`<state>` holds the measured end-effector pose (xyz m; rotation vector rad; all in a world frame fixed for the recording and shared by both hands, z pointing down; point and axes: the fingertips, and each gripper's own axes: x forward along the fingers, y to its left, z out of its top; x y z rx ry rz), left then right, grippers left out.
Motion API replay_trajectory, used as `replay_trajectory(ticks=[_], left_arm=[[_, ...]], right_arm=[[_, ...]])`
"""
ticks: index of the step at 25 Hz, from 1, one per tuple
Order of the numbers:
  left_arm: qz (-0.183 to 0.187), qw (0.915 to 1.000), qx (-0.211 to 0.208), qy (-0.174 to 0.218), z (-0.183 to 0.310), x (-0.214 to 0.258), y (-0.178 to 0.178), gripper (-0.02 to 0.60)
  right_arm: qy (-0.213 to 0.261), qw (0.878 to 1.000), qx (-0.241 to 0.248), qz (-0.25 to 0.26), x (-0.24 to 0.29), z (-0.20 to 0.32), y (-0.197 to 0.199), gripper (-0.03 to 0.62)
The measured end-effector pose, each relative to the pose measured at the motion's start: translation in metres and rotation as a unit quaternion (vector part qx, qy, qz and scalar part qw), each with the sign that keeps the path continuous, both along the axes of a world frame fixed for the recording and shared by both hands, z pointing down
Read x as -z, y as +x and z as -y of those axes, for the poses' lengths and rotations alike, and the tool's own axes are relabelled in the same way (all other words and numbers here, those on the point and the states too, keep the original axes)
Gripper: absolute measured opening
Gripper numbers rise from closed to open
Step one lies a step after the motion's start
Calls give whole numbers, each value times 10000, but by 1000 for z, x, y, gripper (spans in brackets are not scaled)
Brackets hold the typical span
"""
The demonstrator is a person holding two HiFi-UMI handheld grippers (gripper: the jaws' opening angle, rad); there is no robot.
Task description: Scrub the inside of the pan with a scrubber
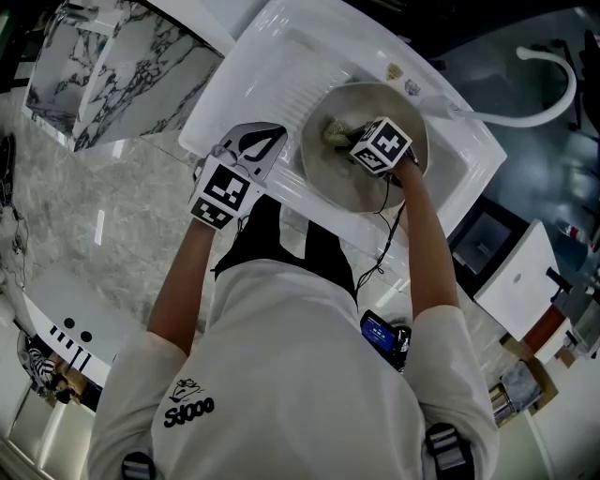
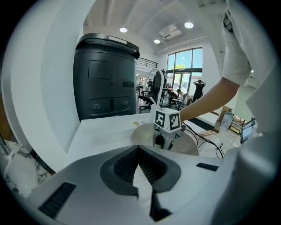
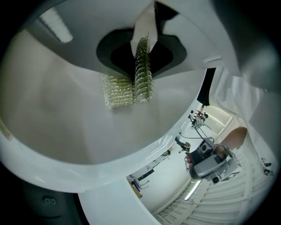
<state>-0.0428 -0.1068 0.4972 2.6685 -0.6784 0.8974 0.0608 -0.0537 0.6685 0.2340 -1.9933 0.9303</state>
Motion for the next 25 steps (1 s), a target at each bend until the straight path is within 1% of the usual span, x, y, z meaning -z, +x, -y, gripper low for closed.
replay_trajectory(ticks=[3, 6, 8, 10, 12, 14, 18, 20, 22, 25], left_arm=[[63, 10000, -69, -25, -5, -3, 3, 5], [90, 9999, -133, -44, -8, -4, 5, 5], [93, 9998, -148, -43, -8, -3, 6, 5], [81, 9998, -152, -36, -8, -1, 9, 5], [73, 9998, -161, -15, -7, 1, 12, 5], [65, 9998, -175, 21, -4, 4, 15, 5], [40, 9997, -211, 92, 1, 11, 22, 5], [35, 9996, -232, 128, 3, 15, 25, 5], [28, 9995, -255, 159, 5, 18, 28, 5], [-21, 9995, -278, 160, 8, 22, 33, 5]], right_arm=[[345, 9983, -317, -361, -2, 22, 18, 77], [870, 9901, -589, -931, -4, 48, 41, 77], [1219, 9812, -566, -1388, -3, 61, 56, 77], [1440, 9745, -428, -1665, -2, 64, 62, 77], [1663, 9676, -335, -1870, -2, 66, 67, 77], [1934, 9590, -345, -2042, 0, 72, 73, 77], [2558, 9381, -354, -2310, 15, 90, 88, 77], [2725, 9322, -310, -2362, 23, 95, 91, 77], [2766, 9295, -220, -2428, 26, 94, 93, 77], [2620, 9288, -36, -2620, 20, 84, 101, 77]])
